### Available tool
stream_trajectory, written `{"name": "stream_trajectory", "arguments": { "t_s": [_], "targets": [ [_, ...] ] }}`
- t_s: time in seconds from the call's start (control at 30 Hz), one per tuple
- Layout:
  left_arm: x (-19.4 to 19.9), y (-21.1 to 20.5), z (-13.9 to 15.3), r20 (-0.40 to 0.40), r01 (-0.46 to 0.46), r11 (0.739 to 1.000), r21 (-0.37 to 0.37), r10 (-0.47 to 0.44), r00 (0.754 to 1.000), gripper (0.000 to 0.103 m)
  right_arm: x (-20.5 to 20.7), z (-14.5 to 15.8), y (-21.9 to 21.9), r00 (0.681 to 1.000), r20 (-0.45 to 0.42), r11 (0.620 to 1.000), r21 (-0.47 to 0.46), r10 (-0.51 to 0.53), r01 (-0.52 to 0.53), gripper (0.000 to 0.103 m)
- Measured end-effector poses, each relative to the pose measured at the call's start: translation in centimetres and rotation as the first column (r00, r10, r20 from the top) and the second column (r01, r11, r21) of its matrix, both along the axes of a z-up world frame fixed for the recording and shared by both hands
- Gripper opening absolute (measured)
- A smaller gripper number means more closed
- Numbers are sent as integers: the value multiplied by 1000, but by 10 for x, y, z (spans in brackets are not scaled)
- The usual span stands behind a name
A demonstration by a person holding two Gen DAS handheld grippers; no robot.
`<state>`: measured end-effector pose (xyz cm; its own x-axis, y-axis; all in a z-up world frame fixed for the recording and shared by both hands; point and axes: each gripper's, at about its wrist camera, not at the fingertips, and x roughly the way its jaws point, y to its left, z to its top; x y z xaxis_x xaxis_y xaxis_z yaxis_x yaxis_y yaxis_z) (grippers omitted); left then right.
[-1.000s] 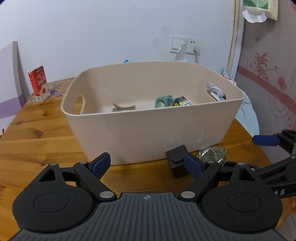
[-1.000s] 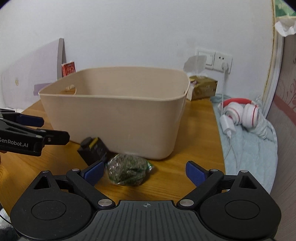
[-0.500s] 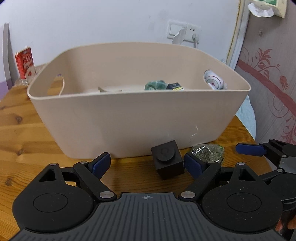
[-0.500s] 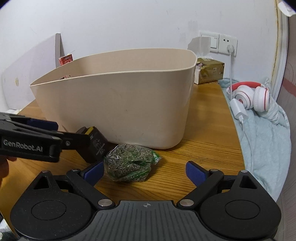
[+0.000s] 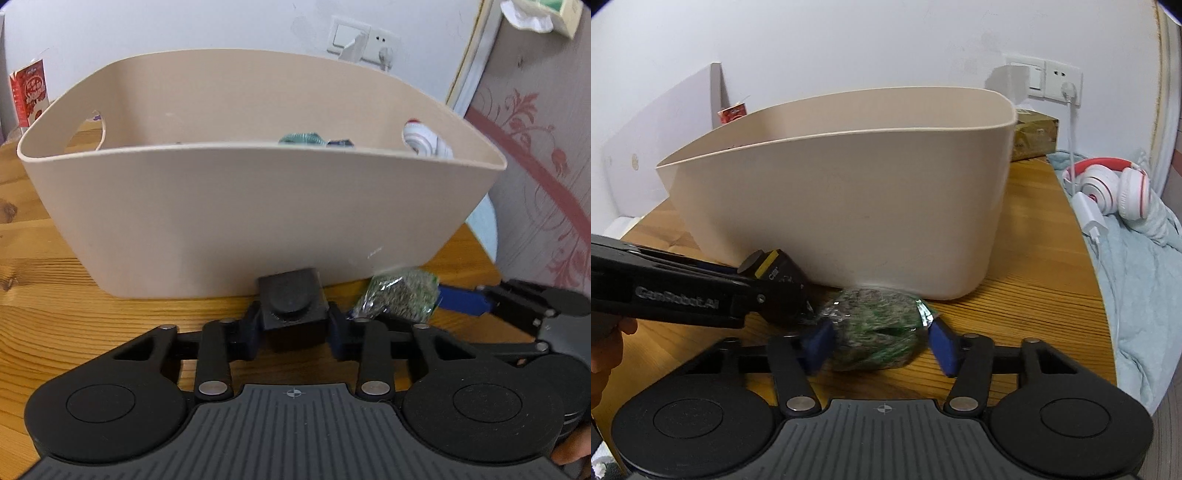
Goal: Organize objects
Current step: 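Grasp the black cube with the left tool while the right tool grasps the green snack bag, then lift the black cube and green snack bag over the basket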
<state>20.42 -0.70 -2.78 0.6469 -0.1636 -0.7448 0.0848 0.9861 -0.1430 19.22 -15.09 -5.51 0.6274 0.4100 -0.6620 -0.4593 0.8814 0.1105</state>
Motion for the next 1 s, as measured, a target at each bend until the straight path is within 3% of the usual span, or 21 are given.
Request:
{"name": "stream_trajectory", "arguments": {
  "t_s": [0.47, 1.0],
  "targets": [
    [-14, 10, 4, 17, -10, 1000, 24, 10, 1000, 33, -19, 8, -2, 1000, 26, 1000, -13, 15, -14, 34],
    [-45, 19, 22, 74, 1, 998, 67, -6, 997, 33, -46, 28, -10, 996, 85, 1000, -10, 13, -12, 32]
  ]
}}
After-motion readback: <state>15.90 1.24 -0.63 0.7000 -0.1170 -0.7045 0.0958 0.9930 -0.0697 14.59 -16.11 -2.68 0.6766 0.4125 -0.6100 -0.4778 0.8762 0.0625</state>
